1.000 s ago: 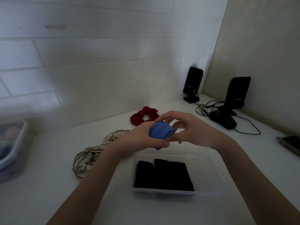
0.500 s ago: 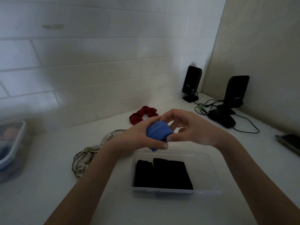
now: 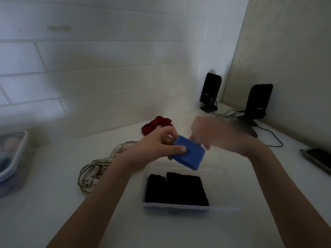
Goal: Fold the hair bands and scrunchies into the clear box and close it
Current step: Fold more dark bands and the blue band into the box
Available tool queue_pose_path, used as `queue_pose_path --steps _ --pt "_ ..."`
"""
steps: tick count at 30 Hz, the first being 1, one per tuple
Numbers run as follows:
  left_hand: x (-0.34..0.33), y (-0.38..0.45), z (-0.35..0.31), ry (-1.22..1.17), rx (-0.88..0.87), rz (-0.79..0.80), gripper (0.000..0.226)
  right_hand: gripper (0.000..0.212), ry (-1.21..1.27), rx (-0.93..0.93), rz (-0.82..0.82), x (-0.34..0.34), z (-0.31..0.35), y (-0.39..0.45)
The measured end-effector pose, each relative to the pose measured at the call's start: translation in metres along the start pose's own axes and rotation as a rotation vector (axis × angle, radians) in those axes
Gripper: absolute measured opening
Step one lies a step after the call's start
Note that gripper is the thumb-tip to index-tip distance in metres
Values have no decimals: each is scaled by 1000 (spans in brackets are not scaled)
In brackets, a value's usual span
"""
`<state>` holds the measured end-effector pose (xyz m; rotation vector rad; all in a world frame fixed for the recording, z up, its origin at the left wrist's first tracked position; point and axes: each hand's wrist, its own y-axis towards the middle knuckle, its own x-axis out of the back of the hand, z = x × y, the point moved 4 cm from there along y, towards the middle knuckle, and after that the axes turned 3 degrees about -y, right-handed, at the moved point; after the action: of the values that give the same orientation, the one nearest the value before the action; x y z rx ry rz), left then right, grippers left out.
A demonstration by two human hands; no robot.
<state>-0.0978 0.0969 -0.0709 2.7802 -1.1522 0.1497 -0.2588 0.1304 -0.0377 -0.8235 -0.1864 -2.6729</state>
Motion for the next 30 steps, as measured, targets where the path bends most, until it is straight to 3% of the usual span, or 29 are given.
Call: queue_pose_path --steps 2,4,6,9,11,15,30 --pt "-11 2 -2 34 5 58 19 26 -66 -48 91 0 0 -3" --pt "-22 4 -4 107 28 108 11 19 -160 -86 133 5 -1 -9" --pt "-36 6 -8 222 53 184 9 15 -182 -94 59 19 1 -17" --pt "-60 11 -14 437 -9 285 19 36 -113 -85 -86 37 4 -27" --pt "-70 16 -15 532 -27 273 20 38 -125 -91 -87 37 4 -28" --pt "-79 16 -16 626 -40 211 17 17 -235 -96 7 22 3 -20" --pt "-103 8 7 574 -3 75 13 16 -242 -80 88 5 10 -15"
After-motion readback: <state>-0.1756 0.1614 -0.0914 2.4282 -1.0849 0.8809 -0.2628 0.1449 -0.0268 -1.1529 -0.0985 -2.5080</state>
